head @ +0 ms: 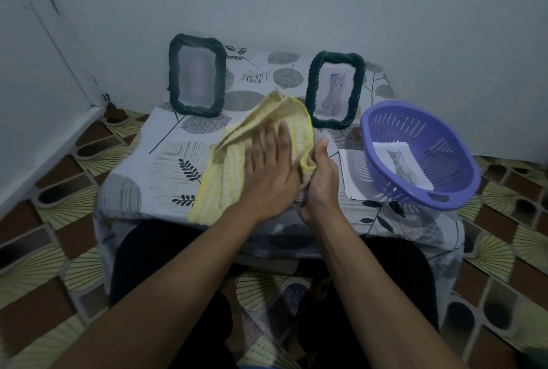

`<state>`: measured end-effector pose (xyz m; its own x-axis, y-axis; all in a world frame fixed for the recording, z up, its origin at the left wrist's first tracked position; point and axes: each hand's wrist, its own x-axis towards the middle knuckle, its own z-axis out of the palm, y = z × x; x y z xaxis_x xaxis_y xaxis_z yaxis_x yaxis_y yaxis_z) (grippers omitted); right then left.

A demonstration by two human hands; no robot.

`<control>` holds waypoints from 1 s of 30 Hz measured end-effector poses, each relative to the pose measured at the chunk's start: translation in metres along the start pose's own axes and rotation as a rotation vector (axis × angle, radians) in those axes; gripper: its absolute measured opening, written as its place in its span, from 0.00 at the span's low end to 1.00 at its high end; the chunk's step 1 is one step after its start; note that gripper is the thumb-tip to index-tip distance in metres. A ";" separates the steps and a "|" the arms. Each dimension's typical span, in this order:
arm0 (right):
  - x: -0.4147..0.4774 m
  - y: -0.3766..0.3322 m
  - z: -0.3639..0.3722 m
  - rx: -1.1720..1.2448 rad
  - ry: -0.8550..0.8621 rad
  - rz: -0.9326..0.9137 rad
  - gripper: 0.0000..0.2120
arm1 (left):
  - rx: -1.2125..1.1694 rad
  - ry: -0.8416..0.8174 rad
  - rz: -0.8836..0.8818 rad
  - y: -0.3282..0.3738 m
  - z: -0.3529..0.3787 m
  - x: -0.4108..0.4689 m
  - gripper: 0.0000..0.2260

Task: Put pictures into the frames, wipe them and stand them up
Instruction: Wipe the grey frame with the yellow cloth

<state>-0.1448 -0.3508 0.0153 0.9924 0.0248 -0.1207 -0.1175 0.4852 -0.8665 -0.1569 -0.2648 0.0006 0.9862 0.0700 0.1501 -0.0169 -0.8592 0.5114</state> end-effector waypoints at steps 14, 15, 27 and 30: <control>-0.006 -0.008 -0.007 -0.048 0.039 0.008 0.22 | -0.062 0.187 -0.419 -0.045 -0.026 0.032 0.29; -0.007 -0.006 -0.004 -0.052 0.041 0.002 0.23 | -0.053 0.189 -0.408 -0.038 -0.026 0.031 0.31; 0.007 -0.021 -0.002 -0.050 0.031 -0.017 0.23 | 0.183 -0.054 0.175 -0.040 -0.005 -0.010 0.35; 0.002 -0.018 -0.005 -0.066 0.015 0.006 0.24 | 0.190 0.001 0.024 -0.066 -0.018 0.007 0.38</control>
<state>-0.1407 -0.3634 0.0281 0.9910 0.0146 -0.1329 -0.1264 0.4266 -0.8956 -0.1517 -0.1986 -0.0164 0.9858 0.0489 0.1609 -0.0085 -0.9410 0.3383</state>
